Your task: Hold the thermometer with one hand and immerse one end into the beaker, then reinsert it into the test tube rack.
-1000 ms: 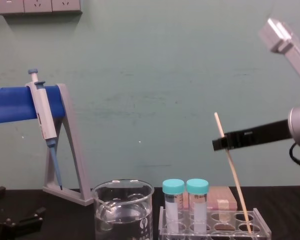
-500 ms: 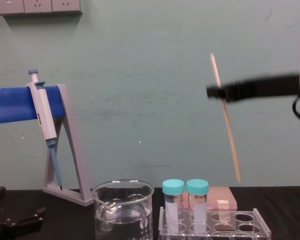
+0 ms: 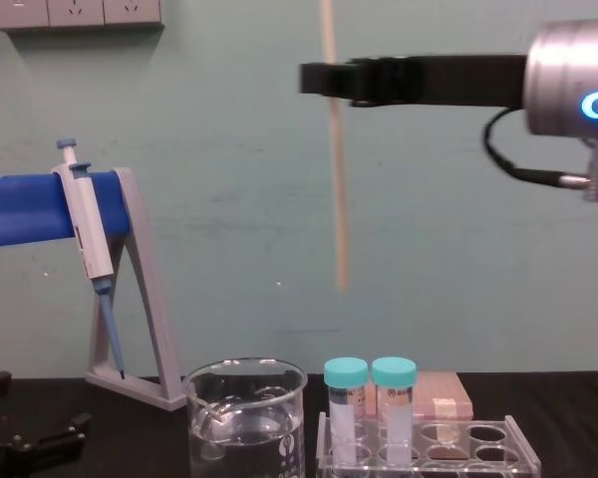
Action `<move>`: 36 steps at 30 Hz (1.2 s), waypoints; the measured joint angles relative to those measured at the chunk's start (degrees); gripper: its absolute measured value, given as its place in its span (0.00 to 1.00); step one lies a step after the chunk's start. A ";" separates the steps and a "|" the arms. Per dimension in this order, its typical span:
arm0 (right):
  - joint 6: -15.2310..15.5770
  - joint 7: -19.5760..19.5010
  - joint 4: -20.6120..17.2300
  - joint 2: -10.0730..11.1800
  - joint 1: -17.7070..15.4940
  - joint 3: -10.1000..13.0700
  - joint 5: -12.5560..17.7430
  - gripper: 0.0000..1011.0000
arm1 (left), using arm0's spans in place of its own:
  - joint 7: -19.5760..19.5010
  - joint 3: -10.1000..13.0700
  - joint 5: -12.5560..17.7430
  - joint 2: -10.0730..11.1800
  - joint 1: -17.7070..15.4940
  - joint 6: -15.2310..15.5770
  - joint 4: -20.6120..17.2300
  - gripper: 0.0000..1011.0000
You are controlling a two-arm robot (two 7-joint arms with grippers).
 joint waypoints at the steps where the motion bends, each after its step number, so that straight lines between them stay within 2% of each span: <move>1: -0.43 0.31 0.75 -0.62 0.46 -0.61 0.39 0.05 | 0.00 0.00 0.00 0.00 0.00 0.00 0.00 0.99; 6: -2.90 0.68 4.65 -2.94 1.80 -2.93 0.63 0.05 | 0.00 0.00 0.00 0.00 0.00 0.00 0.00 0.99; 11: -5.72 1.65 9.03 -4.78 2.19 -4.01 1.56 0.05 | 0.00 0.00 0.00 0.00 0.00 0.00 0.00 0.99; 19: -9.66 2.28 15.40 -7.46 2.41 -5.72 1.21 0.05 | 0.00 0.00 0.00 0.00 0.00 0.00 0.00 0.99; 21: -10.94 2.63 18.31 -8.71 2.82 -6.22 0.87 0.05 | 0.00 0.00 0.00 0.00 0.00 0.00 0.00 0.99; 22: -10.94 2.63 18.31 -8.71 2.82 -6.22 0.87 0.05 | 0.00 0.00 0.00 0.00 0.00 0.00 0.00 0.99; 31: -13.74 3.09 27.32 -12.27 4.55 -7.19 -1.10 0.05 | 0.00 0.00 -0.01 0.00 0.00 0.00 0.00 0.99; 36: -14.04 3.29 29.87 -13.27 4.81 -7.22 -1.95 0.05 | 0.00 0.00 0.00 0.00 0.00 0.00 0.00 0.99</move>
